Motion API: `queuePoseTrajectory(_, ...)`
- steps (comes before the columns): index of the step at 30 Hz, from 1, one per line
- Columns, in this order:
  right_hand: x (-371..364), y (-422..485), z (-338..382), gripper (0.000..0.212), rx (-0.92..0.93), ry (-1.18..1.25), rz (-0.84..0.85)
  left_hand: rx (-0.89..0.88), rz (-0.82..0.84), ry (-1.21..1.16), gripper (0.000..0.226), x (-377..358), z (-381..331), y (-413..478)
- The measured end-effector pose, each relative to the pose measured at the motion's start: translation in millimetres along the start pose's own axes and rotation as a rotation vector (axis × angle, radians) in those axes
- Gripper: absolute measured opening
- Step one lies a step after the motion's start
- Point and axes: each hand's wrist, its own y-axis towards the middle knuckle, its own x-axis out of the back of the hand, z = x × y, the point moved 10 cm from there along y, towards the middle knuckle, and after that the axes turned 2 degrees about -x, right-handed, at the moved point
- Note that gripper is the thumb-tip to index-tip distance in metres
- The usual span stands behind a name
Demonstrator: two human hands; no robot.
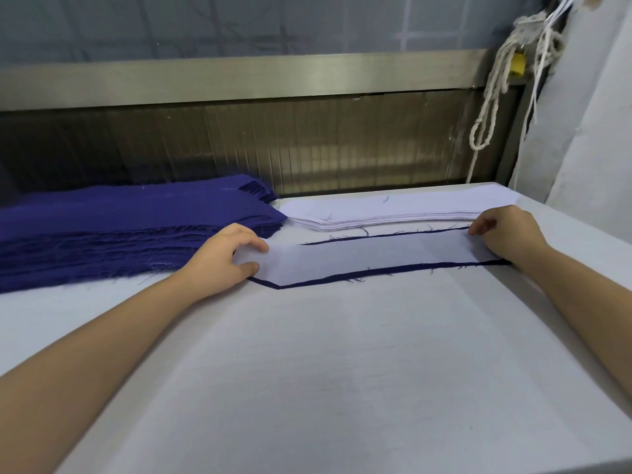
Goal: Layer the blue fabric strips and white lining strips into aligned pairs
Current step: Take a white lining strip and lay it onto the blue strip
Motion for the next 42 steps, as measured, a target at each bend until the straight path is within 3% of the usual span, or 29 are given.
queuePoseTrajectory(12, -2, -4, -1, 0.029, -0.059, -0.28, 0.012, 0.017, -0.119, 0.139, 0.024, 12, 8, -1)
queuePoseTrajectory(23, -3, -12, 11, 0.03, -0.013, -0.479, 0.017, -0.001, -0.093, 0.235, 0.023, 9, 7, -2)
queuePoseTrajectory(31, -12, -13, 11, 0.036, -0.014, -0.421, 0.081, -0.051, -0.106, 0.296, 0.022, 11, 0, 0)
queuePoseTrajectory(36, -17, -14, 43, 0.032, 0.1, -0.346, 0.082, -0.003, -0.192, 0.234, 0.02, 25, 2, 18)
queuePoseTrajectory(42, -44, -21, 128, 0.037, 0.392, -0.283, 0.104, 0.028, -0.142, 0.248, 0.019, 12, -7, 47)
